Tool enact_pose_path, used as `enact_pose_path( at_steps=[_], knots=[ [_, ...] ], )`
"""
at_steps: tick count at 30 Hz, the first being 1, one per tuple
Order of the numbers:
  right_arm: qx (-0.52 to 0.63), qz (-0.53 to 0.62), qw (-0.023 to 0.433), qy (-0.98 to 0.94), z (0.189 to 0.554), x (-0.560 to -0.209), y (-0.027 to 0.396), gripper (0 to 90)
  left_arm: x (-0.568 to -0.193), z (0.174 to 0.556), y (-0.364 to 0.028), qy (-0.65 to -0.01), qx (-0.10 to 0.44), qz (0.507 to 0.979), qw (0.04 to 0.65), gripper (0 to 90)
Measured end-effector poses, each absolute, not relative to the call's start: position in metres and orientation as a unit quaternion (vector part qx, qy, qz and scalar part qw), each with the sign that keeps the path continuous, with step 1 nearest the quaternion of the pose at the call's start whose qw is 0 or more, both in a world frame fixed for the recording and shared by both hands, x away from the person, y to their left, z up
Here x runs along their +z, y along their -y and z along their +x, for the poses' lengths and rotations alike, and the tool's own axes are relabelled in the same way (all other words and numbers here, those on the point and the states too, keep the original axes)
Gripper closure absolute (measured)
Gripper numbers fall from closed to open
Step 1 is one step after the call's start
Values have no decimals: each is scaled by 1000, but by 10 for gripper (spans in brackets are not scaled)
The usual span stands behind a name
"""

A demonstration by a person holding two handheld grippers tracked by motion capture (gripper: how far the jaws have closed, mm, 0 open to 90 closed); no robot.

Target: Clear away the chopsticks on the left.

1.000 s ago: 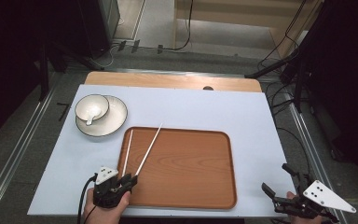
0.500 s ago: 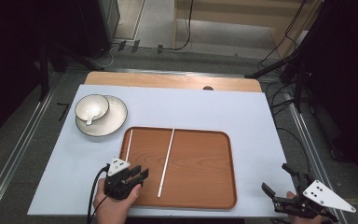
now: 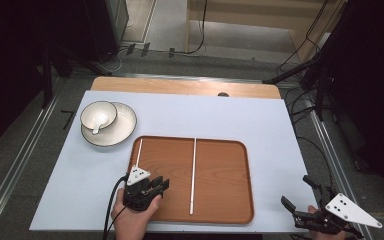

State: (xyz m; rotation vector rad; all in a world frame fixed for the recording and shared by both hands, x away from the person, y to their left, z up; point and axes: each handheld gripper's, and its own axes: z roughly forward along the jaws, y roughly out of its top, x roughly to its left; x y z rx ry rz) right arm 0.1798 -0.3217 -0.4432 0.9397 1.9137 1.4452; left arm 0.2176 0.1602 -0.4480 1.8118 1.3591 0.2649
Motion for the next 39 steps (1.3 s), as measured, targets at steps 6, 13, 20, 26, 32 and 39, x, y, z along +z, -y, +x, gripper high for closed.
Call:
enact_pose_path(
  at_steps=[6,13,20,26,32,39],
  knots=[
    [539,351,279,-714,180,-443,322,58,-448,219,-160,-542,105,721,419,695],
    [538,351,278,-714,180,-443,321,58,-451,220,-155,-539,96,724,419,726],
    [537,348,277,-716,180,-444,320,58,-454,225,-140,-531,84,734,415,832],
    [538,348,276,-716,181,-444,321,58,-457,233,-122,-523,70,742,414,900],
    [538,349,276,-716,181,-444,321,58,-463,242,-102,-515,74,753,402,817],
    [537,348,275,-717,181,-445,321,58,-464,249,-82,-506,67,758,405,605]
  ],
)
